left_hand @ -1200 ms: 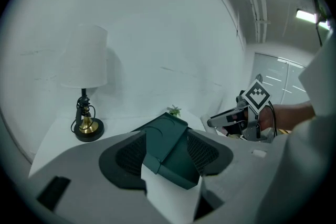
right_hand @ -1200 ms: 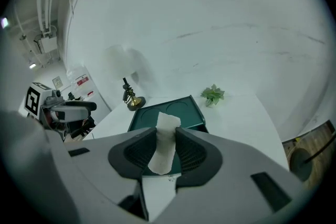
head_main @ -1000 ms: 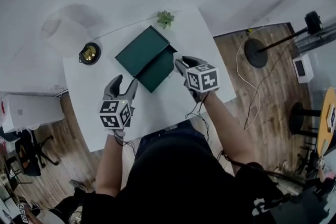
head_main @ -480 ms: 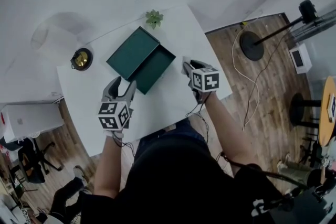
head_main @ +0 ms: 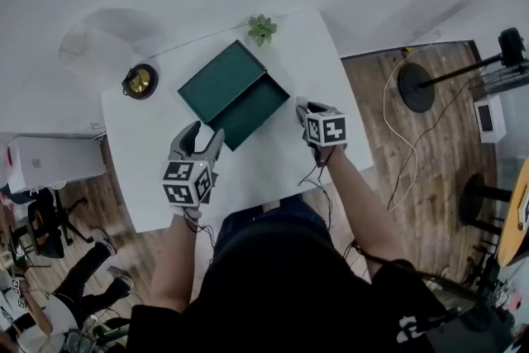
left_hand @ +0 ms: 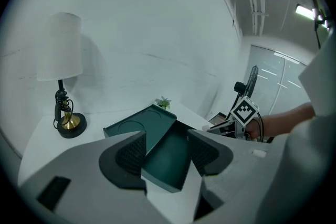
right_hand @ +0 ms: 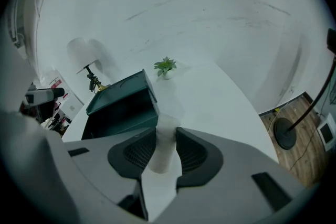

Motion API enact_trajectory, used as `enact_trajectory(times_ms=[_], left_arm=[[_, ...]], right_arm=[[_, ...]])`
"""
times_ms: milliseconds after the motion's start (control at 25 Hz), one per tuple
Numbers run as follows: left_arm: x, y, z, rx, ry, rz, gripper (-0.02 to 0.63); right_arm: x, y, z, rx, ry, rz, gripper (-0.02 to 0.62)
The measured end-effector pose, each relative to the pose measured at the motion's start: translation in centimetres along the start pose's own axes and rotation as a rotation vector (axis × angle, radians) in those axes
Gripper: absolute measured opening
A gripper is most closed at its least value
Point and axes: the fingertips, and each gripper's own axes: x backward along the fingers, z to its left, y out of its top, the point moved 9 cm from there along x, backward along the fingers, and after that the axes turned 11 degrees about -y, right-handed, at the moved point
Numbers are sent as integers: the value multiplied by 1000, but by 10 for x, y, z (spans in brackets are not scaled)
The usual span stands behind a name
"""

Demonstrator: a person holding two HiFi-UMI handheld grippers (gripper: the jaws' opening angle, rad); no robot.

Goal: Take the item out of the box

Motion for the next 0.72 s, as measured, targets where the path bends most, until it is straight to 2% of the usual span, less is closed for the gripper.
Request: enact_trajectory(times_ms=[360, 720], left_arm=[[7, -18, 11, 65, 69, 6, 241], [6, -20, 10, 80, 71, -17, 241]], right_arm=[[-31, -4, 3, 50, 5, 78, 141], [-17, 9, -6, -7, -10, 10, 184]])
